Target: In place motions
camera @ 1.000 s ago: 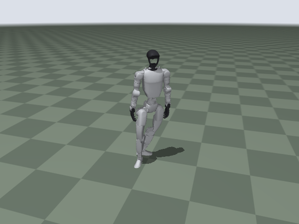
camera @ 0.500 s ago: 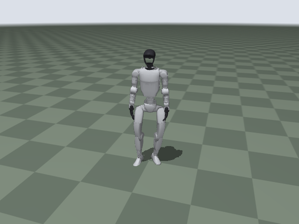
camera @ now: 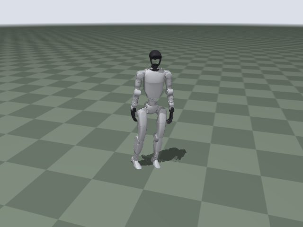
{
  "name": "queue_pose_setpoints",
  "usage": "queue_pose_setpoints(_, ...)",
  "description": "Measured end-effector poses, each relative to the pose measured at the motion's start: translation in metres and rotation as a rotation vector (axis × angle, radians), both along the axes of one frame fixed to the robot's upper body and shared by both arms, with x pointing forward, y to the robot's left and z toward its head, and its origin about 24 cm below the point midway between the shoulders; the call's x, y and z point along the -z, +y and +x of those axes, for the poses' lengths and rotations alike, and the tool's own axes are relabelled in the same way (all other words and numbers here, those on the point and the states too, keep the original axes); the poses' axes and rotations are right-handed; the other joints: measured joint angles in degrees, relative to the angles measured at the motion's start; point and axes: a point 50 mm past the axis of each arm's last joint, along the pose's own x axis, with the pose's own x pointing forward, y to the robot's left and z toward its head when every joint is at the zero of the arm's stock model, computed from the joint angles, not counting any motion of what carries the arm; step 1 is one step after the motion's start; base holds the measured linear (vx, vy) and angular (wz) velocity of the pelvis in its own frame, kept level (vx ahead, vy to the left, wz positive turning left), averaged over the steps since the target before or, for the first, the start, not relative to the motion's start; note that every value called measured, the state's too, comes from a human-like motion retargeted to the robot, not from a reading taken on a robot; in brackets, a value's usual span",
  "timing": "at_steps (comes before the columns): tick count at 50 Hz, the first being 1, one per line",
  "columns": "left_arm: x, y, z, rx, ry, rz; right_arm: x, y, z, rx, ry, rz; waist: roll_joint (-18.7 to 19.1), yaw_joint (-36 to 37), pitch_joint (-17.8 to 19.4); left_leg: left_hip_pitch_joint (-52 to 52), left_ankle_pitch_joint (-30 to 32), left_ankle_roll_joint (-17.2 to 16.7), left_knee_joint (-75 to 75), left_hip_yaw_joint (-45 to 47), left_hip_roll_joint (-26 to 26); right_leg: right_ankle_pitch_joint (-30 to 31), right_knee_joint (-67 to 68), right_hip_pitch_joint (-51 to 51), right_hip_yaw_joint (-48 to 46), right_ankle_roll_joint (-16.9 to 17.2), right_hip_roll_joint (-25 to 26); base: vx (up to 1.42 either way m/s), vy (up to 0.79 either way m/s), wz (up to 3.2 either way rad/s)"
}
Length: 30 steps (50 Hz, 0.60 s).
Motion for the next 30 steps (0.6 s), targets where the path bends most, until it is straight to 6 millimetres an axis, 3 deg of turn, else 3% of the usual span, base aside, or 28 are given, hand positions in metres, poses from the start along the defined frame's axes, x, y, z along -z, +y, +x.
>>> queue_pose_setpoints(2, -0.001, 0.0, 0.01, 0.018, -0.017, -0.001, 0.0, -0.003, 0.0, 0.021, -0.01, -0.008, 0.2, 0.2, 1.3, -0.8, 1.5, -0.5, 0.0, -4.9, -1.5, -1.3, -0.4, 1.3, -4.3, -0.2, -0.6, 0.0, -0.29, 3.07)
queue_pose_setpoints(5, -0.003, -0.002, 0.028, 0.033, -0.053, -0.001, -0.002, -0.013, -0.003, 0.039, -0.011, -0.024, -2.3, 5.5, 4.0, -0.3, 1.7, -0.6, -0.5, -7.6, -4.7, -2.4, -3.8, 6.3, -16.2, -3.7, -2.4, 0.07, -0.34, 2.26)
queue_pose_setpoints(8, -0.005, -0.01, 0.045, 0.022, -0.109, -0.02, -0.004, -0.025, -0.007, 0.0, 0.011, -0.044, -3.3, 12.3, 6.5, -0.4, -0.1, -0.6, -1.4, -8.8, -5.3, -3.3, -3.9, 9.5, -24.6, -2.8, -4.3, 0.24, -0.34, 2.53)
queue_pose_setpoints(10, -0.005, -0.017, 0.053, -0.006, -0.14, -0.037, -0.006, -0.033, -0.008, -0.052, 0.024, -0.072, -3.9, 14.4, 7.4, -1.0, -2.0, 1.3, -2.7, -8.6, -6.4, -3.7, -5.0, 11.5, -32.3, -2.3, -5.9, 0.38, -0.35, 3.62)
queue_pose_setpoints(12, -0.006, -0.021, 0.056, -0.029, -0.161, -0.054, -0.007, -0.039, -0.01, -0.093, 0.031, -0.112, -4.8, 14.9, 7.5, -1.8, -5.3, 3.4, -4.0, -0.7, -5.5, -4.6, -6.3, 13.4, -38.9, -1.8, -6.2, 0.54, -0.37, 3.93)
queue_pose_setpoints(15, -0.006, -0.018, 0.054, -0.028, -0.163, -0.047, -0.009, -0.046, -0.015, -0.108, 0.027, -0.154, -6.3, 14.1, 6.5, -1.9, -10.6, 4.2, -5.3, 21.0, -1.6, -5.8, -8.4, 15.7, -50.5, -0.4, -6.8, 0.62, -0.35, 4.26)
queue_pose_setpoints(20, -0.002, -0.007, 0.033, -0.116, -0.1, 0.057, -0.009, -0.044, -0.023, -0.07, 0.027, -0.166, -9.4, 10.9, 3.6, 4.8, -13.4, 0.5, -2.0, 64.3, 5.2, -6.8, -10.6, 17.6, -67.3, 2.2, -6.8, 0.73, -0.36, 4.09)
queue_pose_setpoints(22, -0.001, -0.005, 0.019, -0.238, -0.062, 0.099, -0.007, -0.039, -0.021, -0.08, 0.029, -0.162, -11.1, 9.3, 1.7, 5.6, -13.1, 1.7, 0.8, 66.4, 6.2, -6.9, -11.1, 17.8, -72.1, 3.6, -7.1, 0.67, -0.4, 3.41)
queue_pose_setpoints(25, 0.001, -0.003, -0.011, -0.437, 0.026, 0.152, -0.005, -0.03, -0.019, -0.11, 0.028, -0.146, -13.0, 7.4, -2.0, 5.3, -11.4, 3.9, 3.3, 62.2, 7.4, -6.7, -11.4, 17.6, -78.1, 5.1, -7.4, 0.64, -0.38, 2.52)
queue_pose_setpoints(27, 0.001, -0.003, -0.032, -0.544, 0.094, 0.181, -0.004, -0.025, -0.014, -0.122, 0.021, -0.123, -13.4, 9.1, -3.0, 7.8, -4.8, 1.4, 0.5, 62.5, 7.9, -6.9, -11.3, 18.2, -80.0, 5.6, -6.4, 0.56, -0.29, 1.15)
queue_pose_setpoints(28, 0.001, -0.004, -0.042, -0.594, 0.126, 0.195, -0.003, -0.022, -0.01, -0.129, 0.017, -0.109, -13.2, 10.6, -3.2, 9.8, -0.2, -1.5, -1.9, 65.2, 8.1, -7.0, -11.2, 18.5, -80.5, 5.8, -5.5, 0.56, -0.24, 0.61)
queue_pose_setpoints(30, 0.001, -0.011, -0.06, -0.69, 0.183, 0.2, -0.002, -0.018, 0.002, -0.155, 0.003, -0.076, -14.1, 12.9, -3.7, 10.1, 1.2, -0.7, -6.6, 66.9, 4.8, -6.5, -11.1, 19.0, -81.3, 6.3, -5.9, 0.42, -0.21, 0.55)
